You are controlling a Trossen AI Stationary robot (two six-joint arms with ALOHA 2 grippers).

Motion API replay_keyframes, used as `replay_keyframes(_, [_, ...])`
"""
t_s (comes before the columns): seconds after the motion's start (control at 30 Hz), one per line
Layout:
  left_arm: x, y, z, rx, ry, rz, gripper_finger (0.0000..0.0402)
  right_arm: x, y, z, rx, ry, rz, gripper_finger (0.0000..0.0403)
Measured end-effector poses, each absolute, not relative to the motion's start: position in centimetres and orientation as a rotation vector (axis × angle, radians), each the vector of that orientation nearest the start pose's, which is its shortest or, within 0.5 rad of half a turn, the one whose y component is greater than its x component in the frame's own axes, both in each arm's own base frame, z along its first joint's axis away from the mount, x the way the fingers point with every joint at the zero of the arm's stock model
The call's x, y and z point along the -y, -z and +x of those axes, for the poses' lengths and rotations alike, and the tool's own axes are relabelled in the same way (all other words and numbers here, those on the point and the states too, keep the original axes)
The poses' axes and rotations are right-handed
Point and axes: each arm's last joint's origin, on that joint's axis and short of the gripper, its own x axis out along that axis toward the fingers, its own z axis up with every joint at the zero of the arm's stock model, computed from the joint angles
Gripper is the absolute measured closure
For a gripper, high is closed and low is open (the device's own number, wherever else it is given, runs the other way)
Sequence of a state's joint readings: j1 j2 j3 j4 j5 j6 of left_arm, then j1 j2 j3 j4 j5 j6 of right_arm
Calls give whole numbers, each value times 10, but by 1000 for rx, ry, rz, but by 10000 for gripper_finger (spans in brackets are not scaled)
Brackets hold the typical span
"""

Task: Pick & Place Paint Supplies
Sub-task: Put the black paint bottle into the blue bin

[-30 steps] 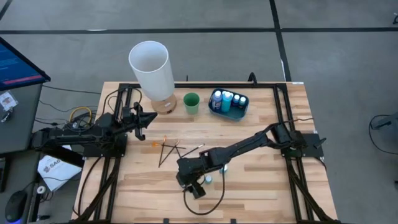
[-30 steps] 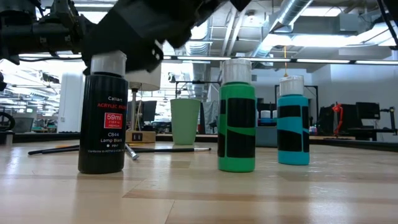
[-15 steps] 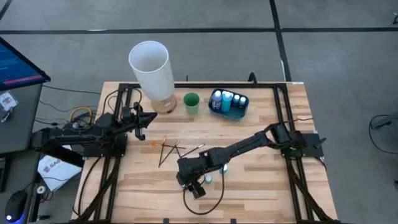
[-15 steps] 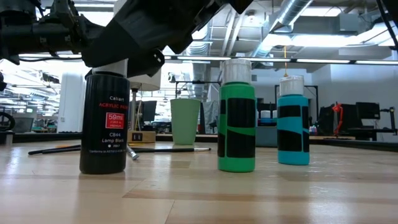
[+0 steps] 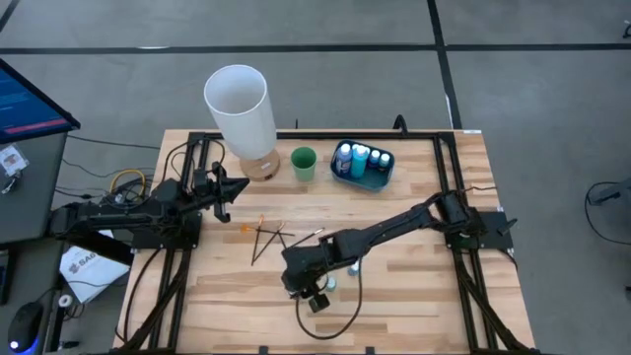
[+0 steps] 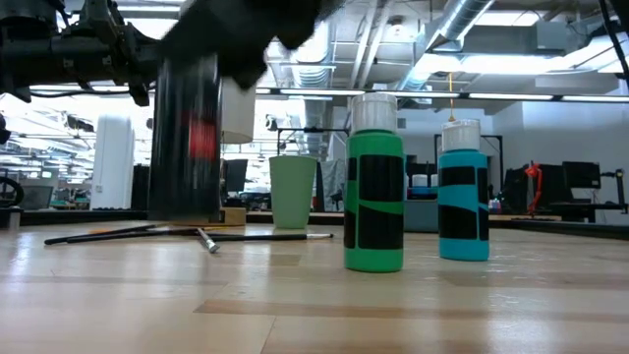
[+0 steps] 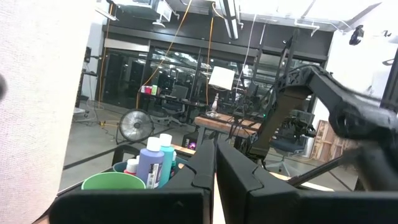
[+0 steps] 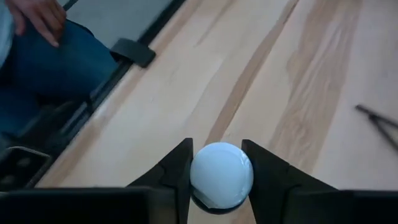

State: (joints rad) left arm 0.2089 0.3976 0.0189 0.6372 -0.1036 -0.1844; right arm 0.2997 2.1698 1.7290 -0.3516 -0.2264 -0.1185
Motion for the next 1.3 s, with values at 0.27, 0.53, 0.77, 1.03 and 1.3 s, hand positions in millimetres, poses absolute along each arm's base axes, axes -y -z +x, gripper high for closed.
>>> replay_keyframes(0.27, [-28,-196,117,287,-286,-168,399,-107,-292,415,-791,-428,-229,288])
replay_keyframes(0.53, [-28,-196,117,287,-286,-168,399,-49,-387,329,-801,-156,-221,286])
replay_keyframes(0.77, [-28,-196,117,287,-286,-168,399,3,-391,268,-803,120,-142,291])
replay_keyframes(1.03, [-28,-196,117,287,-285,-168,399,69,-316,219,-709,438,8,284])
replay_keyframes(1.3, [-28,-196,117,287,-286,-168,399,102,-266,209,-674,593,83,283])
